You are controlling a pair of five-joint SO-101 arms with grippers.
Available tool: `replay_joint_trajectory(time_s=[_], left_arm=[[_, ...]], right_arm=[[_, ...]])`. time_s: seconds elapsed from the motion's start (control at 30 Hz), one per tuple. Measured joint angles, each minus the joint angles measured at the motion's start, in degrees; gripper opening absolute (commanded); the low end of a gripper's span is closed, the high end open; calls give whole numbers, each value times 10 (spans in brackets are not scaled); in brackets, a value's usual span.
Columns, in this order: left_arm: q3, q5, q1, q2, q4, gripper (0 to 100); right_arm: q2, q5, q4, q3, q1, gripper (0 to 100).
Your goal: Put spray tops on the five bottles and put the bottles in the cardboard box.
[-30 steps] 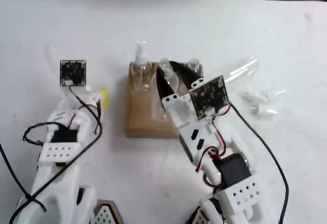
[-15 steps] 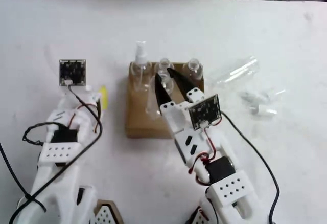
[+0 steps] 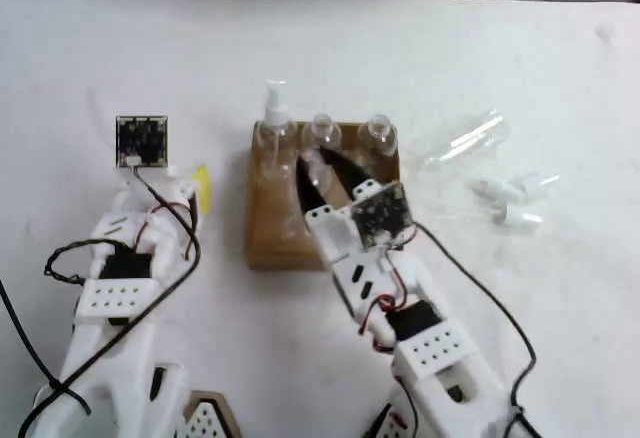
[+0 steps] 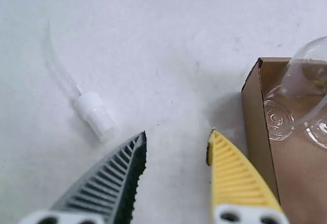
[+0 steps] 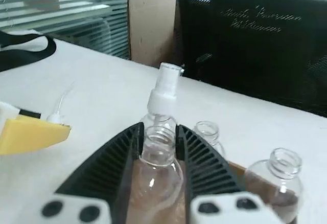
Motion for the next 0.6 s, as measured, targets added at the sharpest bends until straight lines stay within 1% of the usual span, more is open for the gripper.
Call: replay_joint_trajectory(time_s=[0.13,0.23,0.6], left_arm=[[0,0,0,0,0,184],[0,0,0,0,0,184],[0,0,0,0,0,184]], right_arm=[[64,0,-33,0,-27,21],[84,17,-40,0,-32,21],[99,31,-40,0,-35,22]])
